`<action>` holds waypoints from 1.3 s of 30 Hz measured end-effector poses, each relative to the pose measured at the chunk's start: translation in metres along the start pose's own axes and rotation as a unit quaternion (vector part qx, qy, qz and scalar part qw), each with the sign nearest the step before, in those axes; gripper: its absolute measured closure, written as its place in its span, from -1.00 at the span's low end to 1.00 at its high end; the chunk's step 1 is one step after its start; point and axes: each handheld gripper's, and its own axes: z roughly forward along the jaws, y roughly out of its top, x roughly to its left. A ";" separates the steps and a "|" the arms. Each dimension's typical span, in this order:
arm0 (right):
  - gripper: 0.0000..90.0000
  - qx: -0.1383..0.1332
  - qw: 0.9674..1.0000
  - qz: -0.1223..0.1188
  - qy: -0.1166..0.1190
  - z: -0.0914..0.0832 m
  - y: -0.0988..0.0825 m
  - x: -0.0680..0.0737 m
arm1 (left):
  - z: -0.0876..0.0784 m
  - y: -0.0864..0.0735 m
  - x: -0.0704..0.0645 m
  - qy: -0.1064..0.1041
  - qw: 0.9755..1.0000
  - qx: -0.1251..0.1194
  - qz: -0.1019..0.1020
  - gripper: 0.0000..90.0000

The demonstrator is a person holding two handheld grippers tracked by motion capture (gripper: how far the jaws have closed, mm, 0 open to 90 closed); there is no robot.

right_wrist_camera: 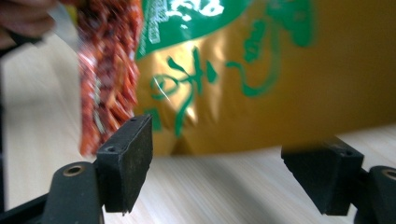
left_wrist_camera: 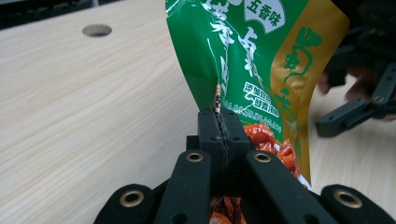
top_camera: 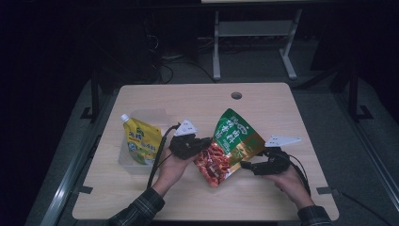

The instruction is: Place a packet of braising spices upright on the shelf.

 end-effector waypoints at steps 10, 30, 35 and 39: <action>0.47 -0.050 0.998 0.001 0.026 0.009 0.007 0.007 | 0.002 -0.003 -0.003 0.003 1.000 0.004 0.000 1.00; 0.99 -0.042 0.996 -0.048 0.054 -0.012 0.034 0.001 | -0.003 -0.008 -0.007 0.020 0.999 0.028 0.008 0.23; 0.99 -0.035 0.996 -0.063 0.060 -0.012 0.048 0.004 | -0.007 -0.017 -0.020 -0.013 0.998 0.052 0.021 -0.02; 0.99 -0.034 0.995 -0.071 0.064 -0.007 0.062 0.007 | -0.011 -0.029 -0.023 -0.028 0.997 0.071 0.026 -0.21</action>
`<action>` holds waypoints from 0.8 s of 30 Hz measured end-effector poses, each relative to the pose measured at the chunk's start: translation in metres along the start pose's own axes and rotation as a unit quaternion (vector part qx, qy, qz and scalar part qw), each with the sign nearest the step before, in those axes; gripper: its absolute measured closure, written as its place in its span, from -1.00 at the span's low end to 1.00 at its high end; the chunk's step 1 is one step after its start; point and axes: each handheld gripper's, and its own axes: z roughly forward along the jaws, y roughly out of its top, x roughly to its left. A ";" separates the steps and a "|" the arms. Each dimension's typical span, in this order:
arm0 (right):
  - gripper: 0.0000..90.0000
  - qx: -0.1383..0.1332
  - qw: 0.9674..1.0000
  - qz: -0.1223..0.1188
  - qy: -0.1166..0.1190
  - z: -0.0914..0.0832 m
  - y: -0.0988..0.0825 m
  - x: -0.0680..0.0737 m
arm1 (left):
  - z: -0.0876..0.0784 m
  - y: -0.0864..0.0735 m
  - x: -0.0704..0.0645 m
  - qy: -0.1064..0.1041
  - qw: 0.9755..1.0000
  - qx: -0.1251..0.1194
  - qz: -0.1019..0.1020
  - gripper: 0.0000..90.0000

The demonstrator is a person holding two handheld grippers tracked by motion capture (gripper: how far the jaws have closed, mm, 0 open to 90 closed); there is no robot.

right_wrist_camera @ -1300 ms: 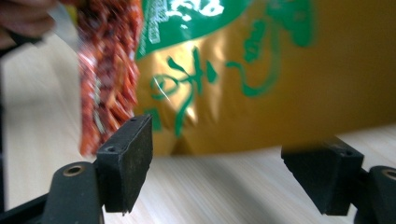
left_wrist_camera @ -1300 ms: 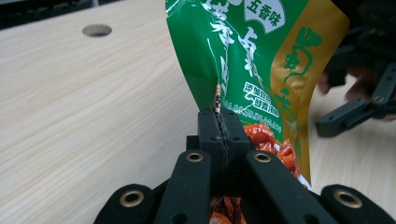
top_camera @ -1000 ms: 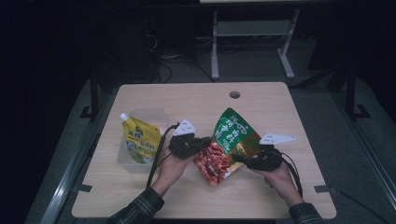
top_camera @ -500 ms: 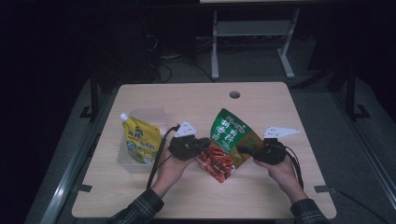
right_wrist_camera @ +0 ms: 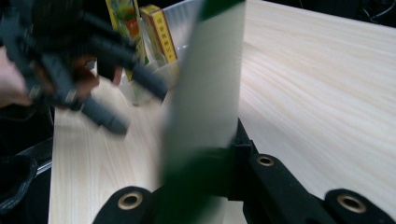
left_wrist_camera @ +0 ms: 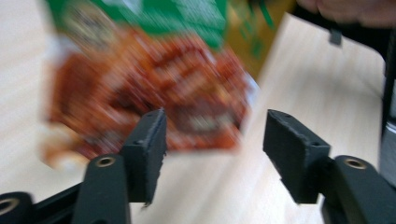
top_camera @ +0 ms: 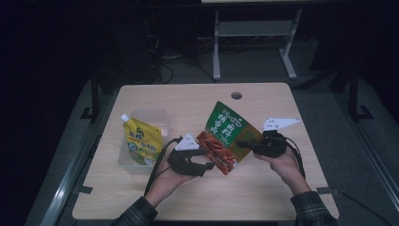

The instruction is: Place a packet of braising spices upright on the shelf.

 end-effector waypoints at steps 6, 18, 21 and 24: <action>0.99 0.012 1.000 -0.022 -0.003 0.016 0.027 0.003 | -0.005 -0.027 -0.007 -0.014 0.999 0.025 0.023 -0.40; 0.99 0.026 0.999 -0.046 -0.012 0.060 0.093 0.018 | -0.015 -0.058 -0.012 -0.020 0.999 0.039 0.030 -0.59; 0.99 0.025 0.998 -0.050 -0.014 0.073 0.108 0.022 | -0.012 -0.061 -0.015 -0.027 0.998 0.040 0.031 -0.59; 0.99 0.023 0.998 -0.054 -0.010 0.088 0.125 0.026 | -0.009 -0.061 -0.018 -0.030 0.998 0.041 0.034 -0.60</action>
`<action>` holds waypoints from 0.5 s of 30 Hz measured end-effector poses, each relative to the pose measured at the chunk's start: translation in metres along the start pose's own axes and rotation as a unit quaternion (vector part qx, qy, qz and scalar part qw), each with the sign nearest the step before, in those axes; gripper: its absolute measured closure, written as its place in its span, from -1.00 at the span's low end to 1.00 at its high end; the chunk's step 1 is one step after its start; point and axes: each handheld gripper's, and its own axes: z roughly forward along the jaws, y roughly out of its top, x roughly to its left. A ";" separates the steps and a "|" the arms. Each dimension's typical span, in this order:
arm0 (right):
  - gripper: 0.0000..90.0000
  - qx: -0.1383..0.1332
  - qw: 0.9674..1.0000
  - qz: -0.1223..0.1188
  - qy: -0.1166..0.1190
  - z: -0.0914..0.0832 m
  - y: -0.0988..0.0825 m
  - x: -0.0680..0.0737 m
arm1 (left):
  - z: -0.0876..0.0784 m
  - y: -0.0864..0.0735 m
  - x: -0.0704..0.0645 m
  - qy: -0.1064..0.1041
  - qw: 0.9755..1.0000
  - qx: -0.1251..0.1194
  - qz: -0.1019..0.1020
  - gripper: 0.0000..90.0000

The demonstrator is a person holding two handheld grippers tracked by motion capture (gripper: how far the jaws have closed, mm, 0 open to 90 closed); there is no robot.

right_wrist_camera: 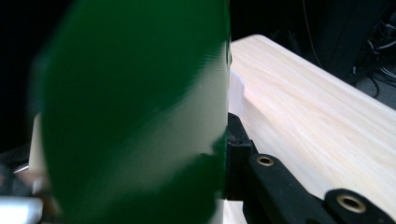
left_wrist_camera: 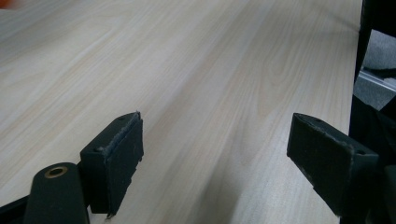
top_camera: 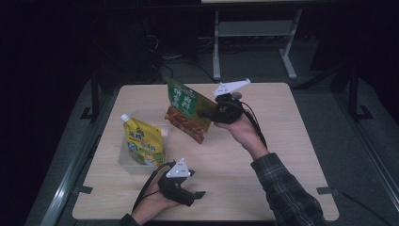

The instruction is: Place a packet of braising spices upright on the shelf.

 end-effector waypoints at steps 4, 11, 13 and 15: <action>0.99 -0.001 1.000 -0.005 0.005 0.019 0.020 0.004 | 0.002 0.000 -0.001 -0.003 1.000 0.003 0.006 -0.61; 0.99 0.007 1.000 -0.008 0.010 0.053 0.045 0.014 | 0.002 0.000 0.000 -0.005 1.000 0.003 0.008 -0.61; 0.99 0.009 1.000 -0.006 0.011 0.064 0.051 0.016 | 0.002 0.000 0.001 -0.005 1.000 0.003 0.009 -0.61; 0.99 0.012 1.000 -0.004 0.011 0.072 0.054 0.018 | 0.002 0.000 0.001 -0.006 1.000 0.004 0.008 -0.61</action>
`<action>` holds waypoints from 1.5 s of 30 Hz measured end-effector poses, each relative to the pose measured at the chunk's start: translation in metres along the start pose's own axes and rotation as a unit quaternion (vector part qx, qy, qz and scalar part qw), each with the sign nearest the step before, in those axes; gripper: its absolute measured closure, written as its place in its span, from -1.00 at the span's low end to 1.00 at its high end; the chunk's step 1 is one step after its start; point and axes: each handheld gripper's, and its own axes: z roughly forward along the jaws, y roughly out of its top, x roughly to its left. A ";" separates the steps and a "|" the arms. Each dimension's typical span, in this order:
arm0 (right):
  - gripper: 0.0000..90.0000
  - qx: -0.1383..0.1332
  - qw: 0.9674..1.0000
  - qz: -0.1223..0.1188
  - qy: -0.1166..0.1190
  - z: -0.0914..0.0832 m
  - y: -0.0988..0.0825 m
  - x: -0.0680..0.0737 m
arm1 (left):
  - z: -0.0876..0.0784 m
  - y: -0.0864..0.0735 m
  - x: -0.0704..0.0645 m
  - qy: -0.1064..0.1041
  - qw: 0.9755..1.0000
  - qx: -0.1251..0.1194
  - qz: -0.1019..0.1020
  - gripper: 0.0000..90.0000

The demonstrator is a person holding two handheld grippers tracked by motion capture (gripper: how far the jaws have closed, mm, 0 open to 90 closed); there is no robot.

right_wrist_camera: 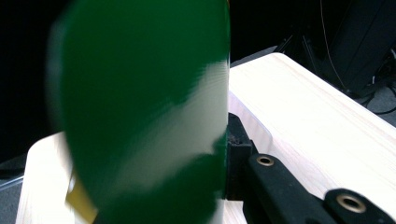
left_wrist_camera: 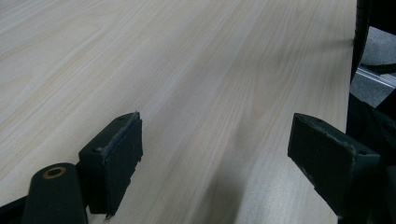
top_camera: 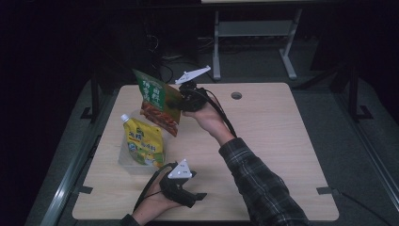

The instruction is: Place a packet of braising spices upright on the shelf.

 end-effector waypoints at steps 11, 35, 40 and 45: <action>0.99 0.007 1.000 0.022 -0.007 0.041 0.003 -0.002 | 0.000 0.000 0.000 -0.009 1.000 0.005 -0.003 -0.62; 0.60 0.045 0.999 0.006 -0.021 0.071 -0.008 0.009 | 0.000 0.000 0.001 -0.009 1.000 0.005 -0.002 -0.64; 0.22 0.037 0.999 -0.003 -0.031 0.052 -0.009 0.011 | -0.001 0.000 0.003 -0.007 1.000 0.006 0.001 -0.64; 0.06 0.029 0.999 -0.010 -0.037 0.031 -0.017 0.008 | -0.002 0.001 0.004 -0.005 1.000 0.005 0.000 -0.64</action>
